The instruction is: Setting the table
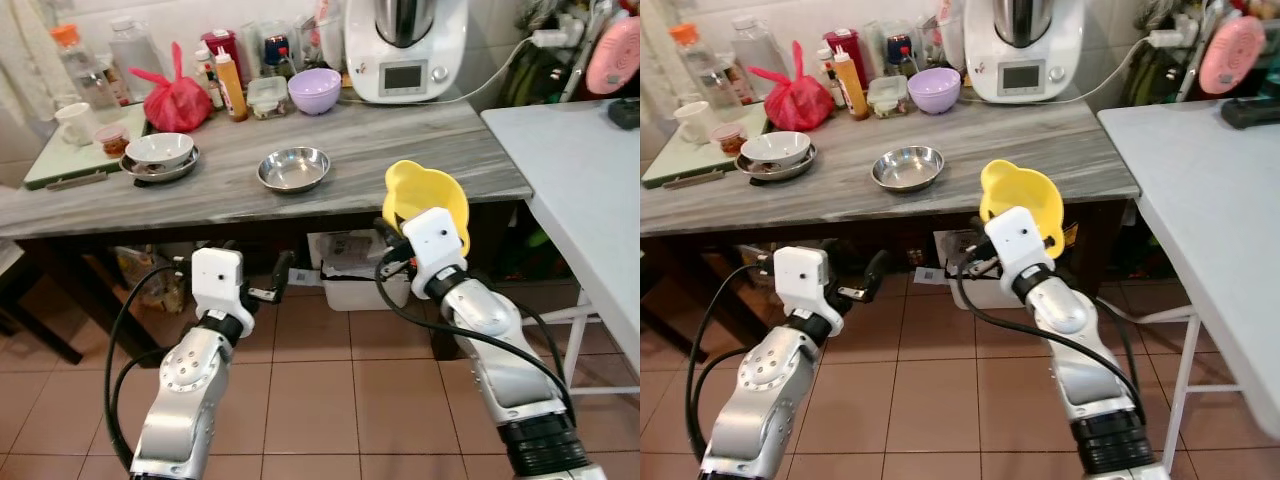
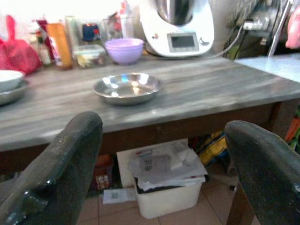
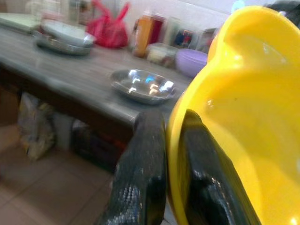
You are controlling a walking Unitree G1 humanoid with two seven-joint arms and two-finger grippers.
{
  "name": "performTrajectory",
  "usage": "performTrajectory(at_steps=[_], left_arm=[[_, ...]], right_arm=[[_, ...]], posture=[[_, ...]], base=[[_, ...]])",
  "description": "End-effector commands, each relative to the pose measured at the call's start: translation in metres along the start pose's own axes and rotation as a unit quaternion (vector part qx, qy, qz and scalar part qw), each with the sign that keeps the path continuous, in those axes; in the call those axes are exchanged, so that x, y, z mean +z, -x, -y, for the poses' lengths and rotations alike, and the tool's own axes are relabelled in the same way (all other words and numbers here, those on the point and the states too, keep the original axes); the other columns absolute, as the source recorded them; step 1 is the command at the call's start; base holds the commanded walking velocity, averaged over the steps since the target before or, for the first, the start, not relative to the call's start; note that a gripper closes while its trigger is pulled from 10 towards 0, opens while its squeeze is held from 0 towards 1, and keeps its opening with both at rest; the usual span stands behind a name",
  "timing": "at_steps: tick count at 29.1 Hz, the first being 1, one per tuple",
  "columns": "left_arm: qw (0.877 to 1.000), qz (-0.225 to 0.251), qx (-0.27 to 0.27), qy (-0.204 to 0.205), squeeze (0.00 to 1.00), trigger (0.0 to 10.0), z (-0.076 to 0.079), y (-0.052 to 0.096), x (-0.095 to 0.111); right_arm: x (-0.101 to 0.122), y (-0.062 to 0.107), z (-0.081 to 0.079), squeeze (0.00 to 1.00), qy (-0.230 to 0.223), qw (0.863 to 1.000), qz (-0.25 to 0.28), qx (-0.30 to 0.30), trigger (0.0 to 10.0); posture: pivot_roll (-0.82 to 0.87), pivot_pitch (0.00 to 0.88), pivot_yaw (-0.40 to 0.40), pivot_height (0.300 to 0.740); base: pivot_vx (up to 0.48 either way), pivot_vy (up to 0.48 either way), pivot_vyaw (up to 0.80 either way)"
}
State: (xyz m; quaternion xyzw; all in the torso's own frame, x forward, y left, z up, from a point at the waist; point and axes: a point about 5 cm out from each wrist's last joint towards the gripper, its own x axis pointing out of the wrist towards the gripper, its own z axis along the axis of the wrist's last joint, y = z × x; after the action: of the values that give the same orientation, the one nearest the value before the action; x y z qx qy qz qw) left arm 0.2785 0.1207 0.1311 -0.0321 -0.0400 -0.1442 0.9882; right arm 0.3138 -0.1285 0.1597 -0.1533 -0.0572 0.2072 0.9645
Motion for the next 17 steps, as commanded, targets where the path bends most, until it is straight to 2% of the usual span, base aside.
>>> performTrajectory(at_steps=[1,9,17], left_arm=[[1.000,-0.008,0.021,-0.012,0.00,10.0,-0.0119,0.0050,-0.0022],[0.999,-0.005,0.028,-0.015,0.00,10.0,-0.0115,0.0061,-0.0023],[0.999,0.007,0.030,-0.015,0.00,10.0,-0.0112,0.0061,0.0008]], right_arm=[[0.0121,-0.0068,-0.0117,0.00,0.001,0.999,0.026,0.020,10.0],[0.0118,-0.0073,-0.0119,0.00,-0.001,0.999,0.026,0.021,10.0],[0.0111,-0.0077,-0.0116,0.00,-0.001,0.999,0.025,0.020,10.0]], posture=[[-0.12,0.041,0.112,0.740],[-0.11,0.042,0.112,0.740],[-0.11,0.041,0.115,0.740]], base=[[0.000,0.480,0.00],[0.000,0.452,0.00],[0.000,0.000,0.00]])
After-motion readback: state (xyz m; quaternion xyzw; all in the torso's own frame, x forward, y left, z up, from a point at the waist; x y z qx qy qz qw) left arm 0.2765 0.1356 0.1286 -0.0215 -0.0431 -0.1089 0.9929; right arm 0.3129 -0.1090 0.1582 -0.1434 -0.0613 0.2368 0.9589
